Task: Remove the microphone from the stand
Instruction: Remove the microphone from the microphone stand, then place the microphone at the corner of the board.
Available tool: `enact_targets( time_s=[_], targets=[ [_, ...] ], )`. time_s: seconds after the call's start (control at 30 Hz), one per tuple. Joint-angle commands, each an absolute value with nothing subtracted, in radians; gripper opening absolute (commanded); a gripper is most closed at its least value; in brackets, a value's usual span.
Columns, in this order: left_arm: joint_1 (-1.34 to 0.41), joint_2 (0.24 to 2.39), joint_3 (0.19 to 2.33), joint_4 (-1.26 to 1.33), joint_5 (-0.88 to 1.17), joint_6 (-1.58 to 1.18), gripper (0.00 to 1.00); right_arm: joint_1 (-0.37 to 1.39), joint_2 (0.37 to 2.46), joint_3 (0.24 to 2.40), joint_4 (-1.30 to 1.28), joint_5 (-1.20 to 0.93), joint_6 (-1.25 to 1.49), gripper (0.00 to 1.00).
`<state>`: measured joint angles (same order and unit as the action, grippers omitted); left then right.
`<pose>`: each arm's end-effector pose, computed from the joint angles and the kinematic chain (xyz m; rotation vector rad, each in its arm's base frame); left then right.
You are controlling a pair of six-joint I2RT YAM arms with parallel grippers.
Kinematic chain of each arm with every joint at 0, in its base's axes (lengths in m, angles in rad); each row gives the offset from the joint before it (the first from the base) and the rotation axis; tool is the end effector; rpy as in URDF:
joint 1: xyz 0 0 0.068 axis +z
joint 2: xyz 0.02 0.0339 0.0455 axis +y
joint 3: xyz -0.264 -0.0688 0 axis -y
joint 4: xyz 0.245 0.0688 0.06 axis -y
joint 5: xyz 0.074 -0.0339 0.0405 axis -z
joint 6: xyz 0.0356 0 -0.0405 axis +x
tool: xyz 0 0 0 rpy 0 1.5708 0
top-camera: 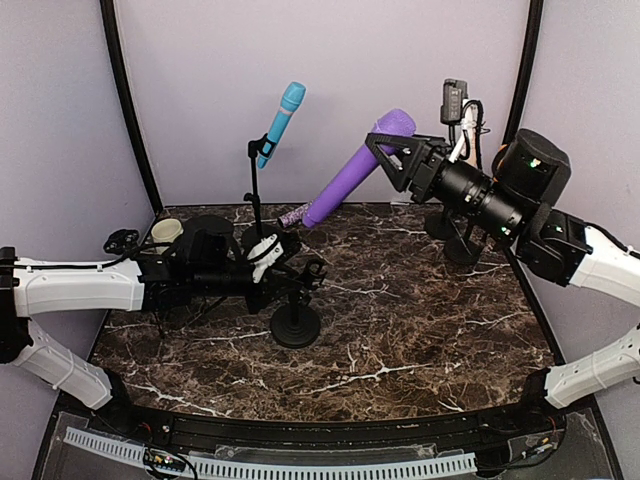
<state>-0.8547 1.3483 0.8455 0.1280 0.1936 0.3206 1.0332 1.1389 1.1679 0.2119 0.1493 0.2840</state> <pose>0.1962 -0.2359 0.2656 1.2023 1.5694 -0.5394 0.1370 0.2195 0.4464 -0.3876 1.3504 1.0089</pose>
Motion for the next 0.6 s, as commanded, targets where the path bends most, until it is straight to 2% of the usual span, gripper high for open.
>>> enact_targets(
  time_s=[0.0,0.17,0.3,0.33,0.4,0.57],
  targets=[
    [-0.848,1.386,0.816,-0.05,0.146,0.359,0.0,1.027,1.133,1.192,0.277,0.163,0.285,0.0],
    [-0.849,1.383,0.819,-0.049,0.139,0.349,0.0,1.021,1.139,1.219,0.179,0.305,0.295,0.0],
    [-0.849,1.378,0.839,-0.056,0.129,0.321,0.18,0.945,1.167,1.219,0.109,0.334,0.373,0.0],
    [-0.849,1.371,0.844,-0.057,0.128,0.31,0.28,0.917,1.177,1.211,0.103,0.325,0.397,0.0],
    [-0.849,1.358,0.852,-0.056,0.132,0.298,0.37,0.853,1.201,1.187,0.102,0.294,0.457,0.0],
    [-0.85,1.313,0.862,-0.051,0.155,0.275,0.54,0.733,1.289,1.102,0.171,0.185,0.622,0.0]
  ],
)
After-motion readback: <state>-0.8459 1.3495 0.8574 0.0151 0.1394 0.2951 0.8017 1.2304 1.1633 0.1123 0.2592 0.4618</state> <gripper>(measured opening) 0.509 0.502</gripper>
